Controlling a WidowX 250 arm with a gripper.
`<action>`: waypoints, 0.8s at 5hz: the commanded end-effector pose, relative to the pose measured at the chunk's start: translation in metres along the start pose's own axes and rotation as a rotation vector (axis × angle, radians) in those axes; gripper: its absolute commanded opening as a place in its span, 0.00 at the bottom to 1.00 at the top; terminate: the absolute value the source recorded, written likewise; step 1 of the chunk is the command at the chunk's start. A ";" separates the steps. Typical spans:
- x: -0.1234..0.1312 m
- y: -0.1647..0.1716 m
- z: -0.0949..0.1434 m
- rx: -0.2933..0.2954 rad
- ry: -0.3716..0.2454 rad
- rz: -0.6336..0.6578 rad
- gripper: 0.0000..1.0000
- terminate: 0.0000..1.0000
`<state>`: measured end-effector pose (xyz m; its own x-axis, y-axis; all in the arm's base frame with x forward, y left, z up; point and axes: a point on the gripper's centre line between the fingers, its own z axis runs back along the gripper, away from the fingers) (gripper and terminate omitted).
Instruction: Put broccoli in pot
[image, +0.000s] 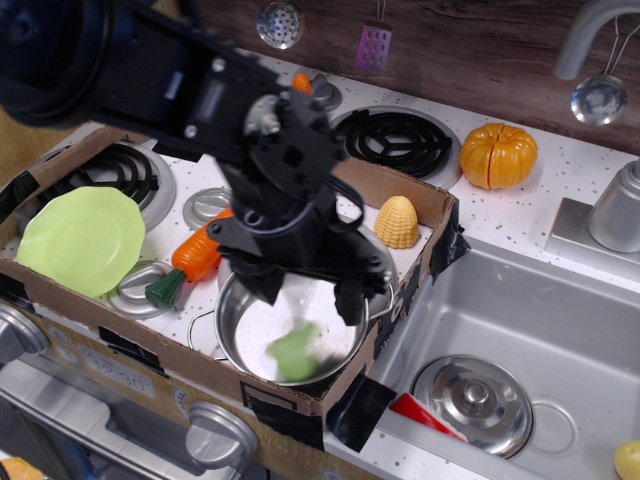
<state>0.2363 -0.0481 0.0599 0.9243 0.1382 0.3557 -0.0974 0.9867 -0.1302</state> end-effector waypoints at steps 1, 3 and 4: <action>0.020 0.024 0.011 -0.026 0.029 -0.038 1.00 0.00; 0.026 0.021 0.016 -0.016 0.031 -0.065 1.00 0.00; 0.026 0.021 0.016 -0.016 0.031 -0.065 1.00 0.00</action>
<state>0.2418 -0.0216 0.0625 0.9554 0.0750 0.2856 -0.0420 0.9919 -0.1197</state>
